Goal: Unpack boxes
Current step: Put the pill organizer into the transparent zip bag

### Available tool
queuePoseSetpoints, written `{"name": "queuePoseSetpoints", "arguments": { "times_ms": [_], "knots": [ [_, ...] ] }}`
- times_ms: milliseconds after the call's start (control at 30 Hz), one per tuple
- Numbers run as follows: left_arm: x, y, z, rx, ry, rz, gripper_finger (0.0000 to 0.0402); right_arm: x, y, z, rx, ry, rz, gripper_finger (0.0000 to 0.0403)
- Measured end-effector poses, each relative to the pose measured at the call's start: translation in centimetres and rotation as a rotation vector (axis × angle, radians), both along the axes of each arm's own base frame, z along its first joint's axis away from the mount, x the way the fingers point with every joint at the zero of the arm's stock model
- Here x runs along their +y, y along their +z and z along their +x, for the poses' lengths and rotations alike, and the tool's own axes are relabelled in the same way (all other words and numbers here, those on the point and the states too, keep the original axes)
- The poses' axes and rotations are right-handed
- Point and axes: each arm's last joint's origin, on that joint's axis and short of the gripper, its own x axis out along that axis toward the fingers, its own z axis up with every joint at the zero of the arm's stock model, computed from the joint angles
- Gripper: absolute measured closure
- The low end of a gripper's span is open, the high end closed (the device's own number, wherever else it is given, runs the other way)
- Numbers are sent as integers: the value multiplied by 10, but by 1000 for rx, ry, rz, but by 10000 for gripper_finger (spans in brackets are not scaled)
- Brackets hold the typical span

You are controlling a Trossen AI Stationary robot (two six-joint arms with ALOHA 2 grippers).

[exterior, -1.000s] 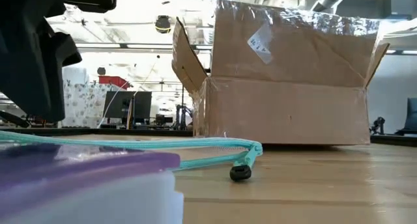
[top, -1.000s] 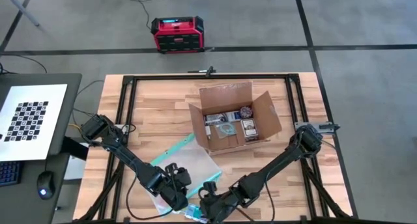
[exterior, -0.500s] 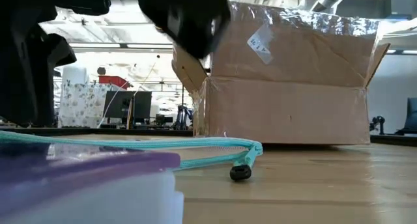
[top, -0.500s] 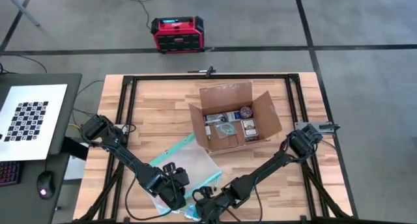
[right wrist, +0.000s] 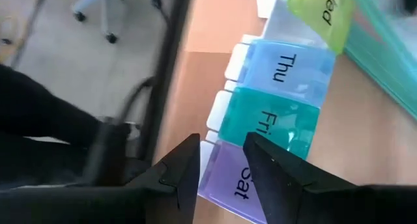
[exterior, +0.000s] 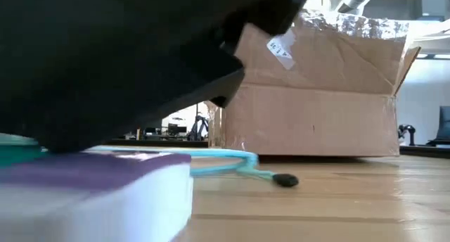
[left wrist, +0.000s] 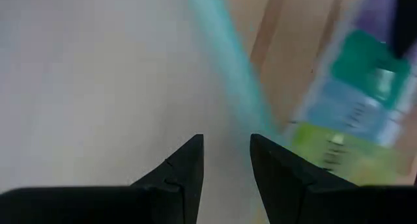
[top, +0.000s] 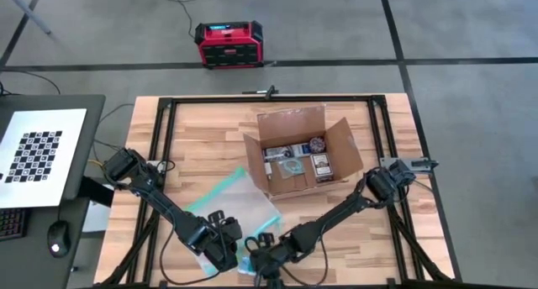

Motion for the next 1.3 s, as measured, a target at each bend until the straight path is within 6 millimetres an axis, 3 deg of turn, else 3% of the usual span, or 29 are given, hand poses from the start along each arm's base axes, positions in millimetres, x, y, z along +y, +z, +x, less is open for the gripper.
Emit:
{"name": "queuePoseSetpoints", "arguments": {
  "times_ms": [533,700,833,1000,1200,1300],
  "knots": [
    [-2,3,-4,17,3,-35,293,-42,25,19,-9,-81,-424,280],
    [1,23,-8,-30,30,-89,293,-33,45,19,-27,-96,-414,280],
    [7,33,-14,-17,108,-107,293,-25,49,16,-23,-109,-388,280],
    [14,30,-18,46,76,-24,293,-26,47,12,23,-119,-402,280],
    [26,30,-2,9,44,-16,293,-24,46,5,66,-99,-429,280],
    [40,16,5,67,81,-2,293,-25,45,6,48,-95,-424,280]
  ]
}}
